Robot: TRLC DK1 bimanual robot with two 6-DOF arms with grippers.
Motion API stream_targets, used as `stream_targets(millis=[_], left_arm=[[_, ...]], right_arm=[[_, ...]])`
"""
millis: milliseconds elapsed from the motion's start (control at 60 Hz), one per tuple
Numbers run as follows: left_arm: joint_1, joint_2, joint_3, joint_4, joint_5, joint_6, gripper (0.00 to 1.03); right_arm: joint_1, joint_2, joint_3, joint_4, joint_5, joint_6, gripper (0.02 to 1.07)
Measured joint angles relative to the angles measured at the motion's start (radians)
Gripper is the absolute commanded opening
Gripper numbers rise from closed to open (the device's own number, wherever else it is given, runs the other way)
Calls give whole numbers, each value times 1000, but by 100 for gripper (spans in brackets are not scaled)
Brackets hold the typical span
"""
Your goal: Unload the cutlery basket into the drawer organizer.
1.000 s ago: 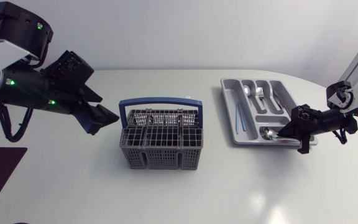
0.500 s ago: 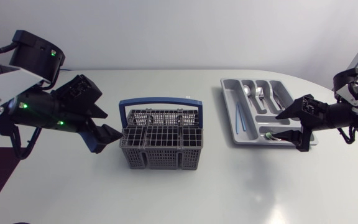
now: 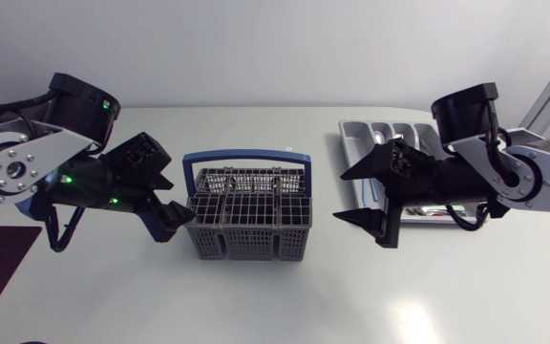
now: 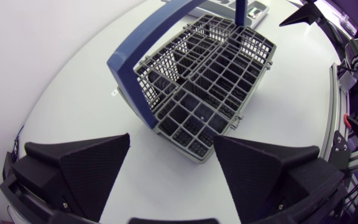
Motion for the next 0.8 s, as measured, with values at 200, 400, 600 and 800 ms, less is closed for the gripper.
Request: stream_targets(millis=[200,400,600,800], left_arm=[[0,58,-9,39,0,0,98],[-4,91,-9,76,-3,0,98],[-15,98,-9,85,-7,0,98],[-16,98,-9,84,-7,0,98]], right_arm=[[99,30,0,120,79,117,95],[130,122,0,214,143,177,95],[134,180,1,304,168,195,95],[133,173,1,302,172,209,95]])
